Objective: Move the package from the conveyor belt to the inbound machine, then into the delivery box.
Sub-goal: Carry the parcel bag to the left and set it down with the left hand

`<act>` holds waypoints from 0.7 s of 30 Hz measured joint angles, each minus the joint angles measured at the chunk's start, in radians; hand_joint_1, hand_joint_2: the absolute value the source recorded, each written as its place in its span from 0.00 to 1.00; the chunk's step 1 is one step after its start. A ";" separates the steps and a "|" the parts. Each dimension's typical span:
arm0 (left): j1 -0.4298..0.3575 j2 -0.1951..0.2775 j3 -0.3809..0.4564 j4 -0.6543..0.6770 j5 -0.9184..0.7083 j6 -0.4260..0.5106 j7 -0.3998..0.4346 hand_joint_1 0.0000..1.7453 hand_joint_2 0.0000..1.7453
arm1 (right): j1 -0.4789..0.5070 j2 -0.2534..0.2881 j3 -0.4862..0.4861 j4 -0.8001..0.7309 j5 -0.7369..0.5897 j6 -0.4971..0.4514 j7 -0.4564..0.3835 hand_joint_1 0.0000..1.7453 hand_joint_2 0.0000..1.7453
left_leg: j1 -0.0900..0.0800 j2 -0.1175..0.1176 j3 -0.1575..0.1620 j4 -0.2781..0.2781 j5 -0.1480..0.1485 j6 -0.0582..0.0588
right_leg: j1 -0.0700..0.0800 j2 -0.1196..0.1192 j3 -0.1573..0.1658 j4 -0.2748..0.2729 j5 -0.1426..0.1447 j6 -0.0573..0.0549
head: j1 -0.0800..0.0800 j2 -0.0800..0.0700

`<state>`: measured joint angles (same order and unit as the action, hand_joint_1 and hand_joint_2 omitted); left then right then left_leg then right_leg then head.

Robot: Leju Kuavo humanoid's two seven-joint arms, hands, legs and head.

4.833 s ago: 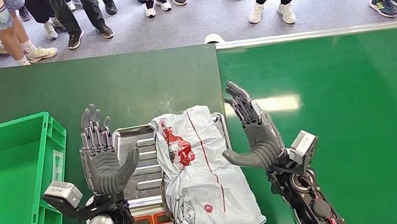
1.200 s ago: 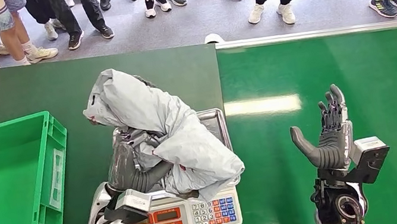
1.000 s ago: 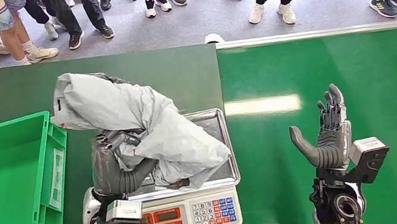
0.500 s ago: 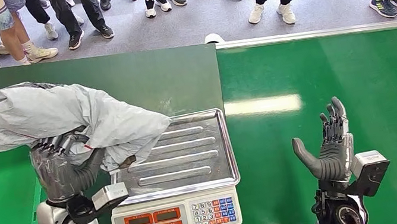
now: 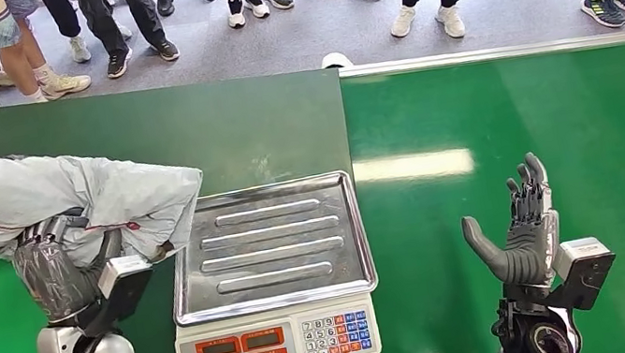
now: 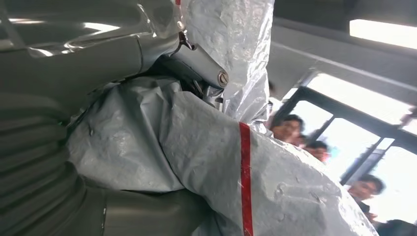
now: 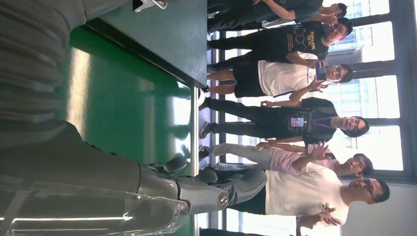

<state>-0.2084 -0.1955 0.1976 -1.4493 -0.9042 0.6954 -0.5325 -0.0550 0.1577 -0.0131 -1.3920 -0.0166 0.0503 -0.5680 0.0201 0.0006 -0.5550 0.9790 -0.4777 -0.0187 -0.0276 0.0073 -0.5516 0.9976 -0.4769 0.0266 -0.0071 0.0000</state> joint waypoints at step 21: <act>-0.115 -0.039 0.368 0.222 0.096 0.001 -0.018 1.00 1.00 | 0.008 0.001 0.020 0.002 0.001 -0.027 0.003 0.00 1.00 | 0.000 0.000 0.000 0.000 0.000 0.000 | 0.000 0.000 0.000 0.000 0.000 0.000 | 0.000 0.000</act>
<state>-0.3235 -0.2340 0.5655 -1.2277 -0.8082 0.6962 -0.5502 -0.0467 0.1592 0.0071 -1.3897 -0.0153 0.0232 -0.5654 0.0203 0.0007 -0.5553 0.9790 -0.4776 -0.0188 -0.0272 0.0074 -0.5519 0.9979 -0.4769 0.0265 -0.0069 0.0000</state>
